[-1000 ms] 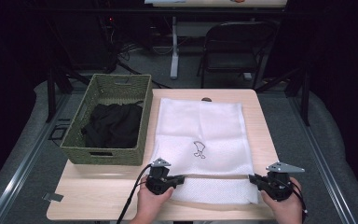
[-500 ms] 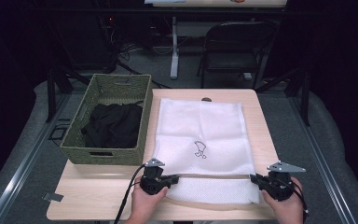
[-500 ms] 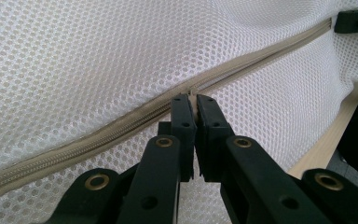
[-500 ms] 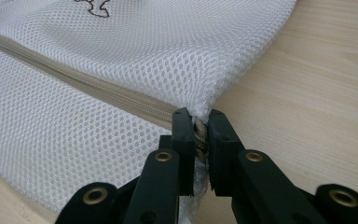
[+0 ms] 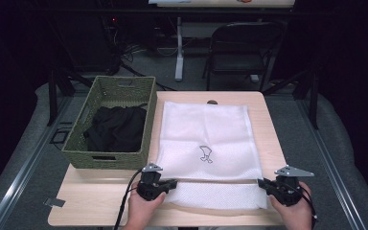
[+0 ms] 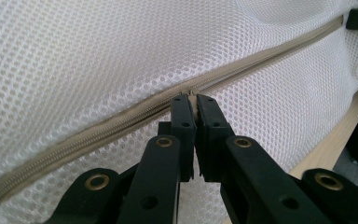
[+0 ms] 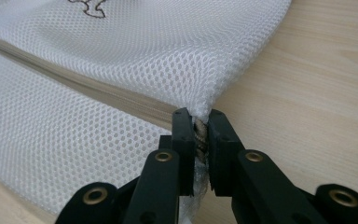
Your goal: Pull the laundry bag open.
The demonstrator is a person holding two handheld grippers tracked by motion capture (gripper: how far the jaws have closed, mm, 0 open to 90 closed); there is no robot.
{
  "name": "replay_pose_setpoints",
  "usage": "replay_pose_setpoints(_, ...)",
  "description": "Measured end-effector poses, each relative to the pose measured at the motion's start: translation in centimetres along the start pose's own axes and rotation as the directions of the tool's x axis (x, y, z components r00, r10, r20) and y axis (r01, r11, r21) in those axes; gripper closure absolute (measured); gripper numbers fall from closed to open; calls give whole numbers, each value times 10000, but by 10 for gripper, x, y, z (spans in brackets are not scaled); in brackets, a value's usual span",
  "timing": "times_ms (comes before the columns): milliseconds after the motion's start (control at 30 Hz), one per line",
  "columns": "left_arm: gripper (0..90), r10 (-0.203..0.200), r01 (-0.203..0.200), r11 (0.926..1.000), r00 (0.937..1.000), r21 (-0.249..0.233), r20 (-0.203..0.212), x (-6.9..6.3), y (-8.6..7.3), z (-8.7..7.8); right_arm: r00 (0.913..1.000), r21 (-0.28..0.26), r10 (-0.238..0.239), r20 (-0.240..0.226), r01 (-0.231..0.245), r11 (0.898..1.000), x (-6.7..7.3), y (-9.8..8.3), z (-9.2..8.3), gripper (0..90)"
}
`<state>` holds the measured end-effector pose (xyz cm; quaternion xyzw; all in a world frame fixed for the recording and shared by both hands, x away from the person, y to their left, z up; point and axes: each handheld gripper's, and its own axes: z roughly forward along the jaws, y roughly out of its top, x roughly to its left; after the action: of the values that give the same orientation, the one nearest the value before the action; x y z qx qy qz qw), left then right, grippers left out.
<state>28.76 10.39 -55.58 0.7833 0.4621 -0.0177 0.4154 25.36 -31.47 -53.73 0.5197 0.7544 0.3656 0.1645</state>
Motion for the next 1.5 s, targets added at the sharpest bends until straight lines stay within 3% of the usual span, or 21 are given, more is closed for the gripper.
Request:
replay_pose_setpoints(167, 871, -61, 62, 10000, 9997, 5, -243, 7, -4, -5, 9999, 72, 103, 120, -104, 9999, -1, -1, 0, 830)
replay_pose_setpoints(233, 871, -188, 188, 9998, 9997, 31, -130, 11, -6, -7, 9996, 38, 4, 293, -6, 10000, -3, -1, -1, 830)
replay_pose_setpoints(267, 871, -189, 191, 9998, 9995, 52, -246, 11, -6, -9, 9995, -19, 265, 198, -265, 9996, -5, -1, -3, 830)
replay_pose_setpoints(467, 871, -344, 342, 9994, 9988, -74, -362, 20, -9, -18, 9991, 27, 201, 368, -202, 9998, -8, -2, -3, 830)
replay_pose_setpoints(633, 871, -92, 99, 9999, 9985, 124, -532, 19, -10, -20, 9995, 95, -14, 331, 10, 10000, -5, -2, -1, 830)
replay_pose_setpoints(667, 871, 114, -98, 9998, 9961, 181, -880, 21, -10, -23, 9990, 94, 56, 443, -60, 9999, -5, -2, -2, 830)
replay_pose_setpoints(700, 871, 114, -98, 9998, 9961, 181, -880, 21, -10, -23, 9990, 94, 56, 443, -60, 9999, -5, -2, -2, 830)
replay_pose_setpoints(800, 871, -345, 343, 9994, 9943, -39, -1013, 32, -12, -32, 9982, 85, 175, 570, -180, 9998, -10, -3, -4, 830)
replay_pose_setpoints(900, 871, -615, 609, 9981, 9932, -96, -992, 40, -17, -39, 9982, 40, 421, 421, -423, 9991, -16, -5, -5, 829)
replay_pose_setpoints(1033, 871, -559, 564, 9984, 9927, 19, -1066, 42, -19, -42, 9988, 139, 139, 467, -146, 9998, -10, -3, -2, 830)
replay_pose_setpoints(1500, 870, -647, 657, 9978, 9943, 81, -844, 50, -24, -44, 9994, 282, 242, 233, -249, 9993, -10, -4, 2, 828)
